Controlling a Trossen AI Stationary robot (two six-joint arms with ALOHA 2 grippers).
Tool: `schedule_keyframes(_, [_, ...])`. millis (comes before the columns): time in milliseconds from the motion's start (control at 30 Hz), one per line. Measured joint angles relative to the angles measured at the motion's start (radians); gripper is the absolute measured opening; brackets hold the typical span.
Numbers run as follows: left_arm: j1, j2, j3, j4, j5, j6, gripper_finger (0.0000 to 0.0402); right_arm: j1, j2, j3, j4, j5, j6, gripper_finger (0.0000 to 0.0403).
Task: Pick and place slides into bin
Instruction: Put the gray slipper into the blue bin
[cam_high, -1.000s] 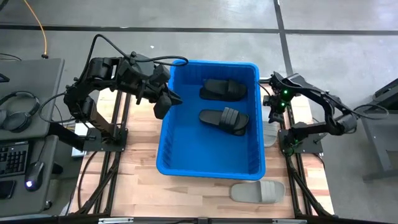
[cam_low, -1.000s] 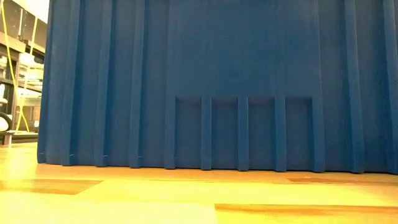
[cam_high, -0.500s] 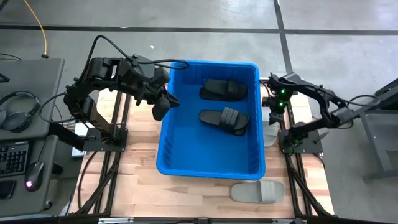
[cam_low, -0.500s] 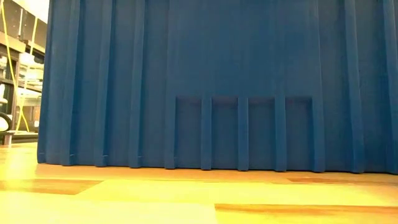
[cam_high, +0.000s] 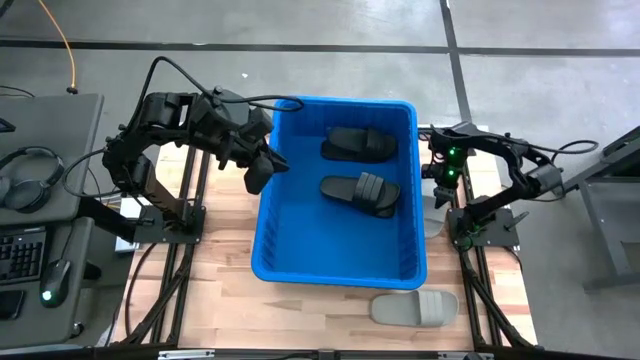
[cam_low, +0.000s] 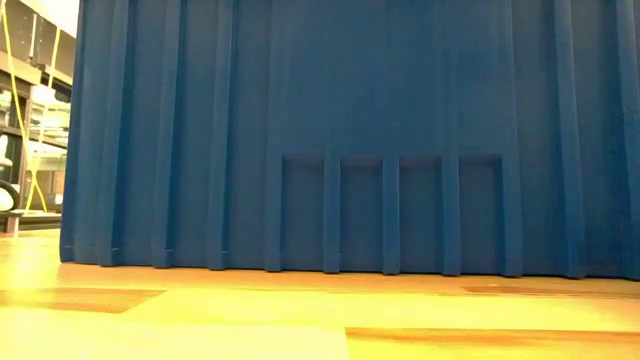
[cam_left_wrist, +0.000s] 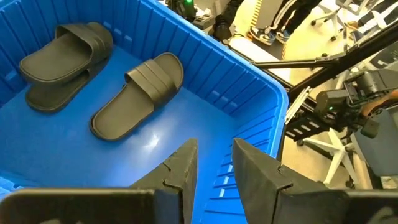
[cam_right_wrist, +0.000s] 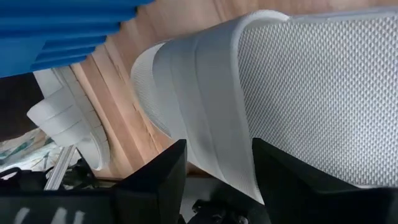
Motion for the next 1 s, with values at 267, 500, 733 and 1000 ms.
schedule_keyframes(267, [0.0,0.0,0.0,0.001,0.0,0.016,0.0092,0.0,0.0,0.001,0.009,-0.004,-0.013,0.0126])
schedule_keyframes(500, [0.0,0.0,0.0,0.001,0.0,0.016,0.0092,0.0,-0.001,0.001,0.012,0.006,-0.016,0.0053])
schedule_keyframes(733, [0.0,0.0,0.0,0.001,0.0,0.022,0.0092,0.0,-0.001,0.002,0.011,0.018,-0.031,0.0004])
schedule_keyframes(1000, [0.0,0.0,0.0,0.001,0.0,0.027,0.0092,0.0,-0.004,0.023,-0.017,0.071,-0.006,0.0002])
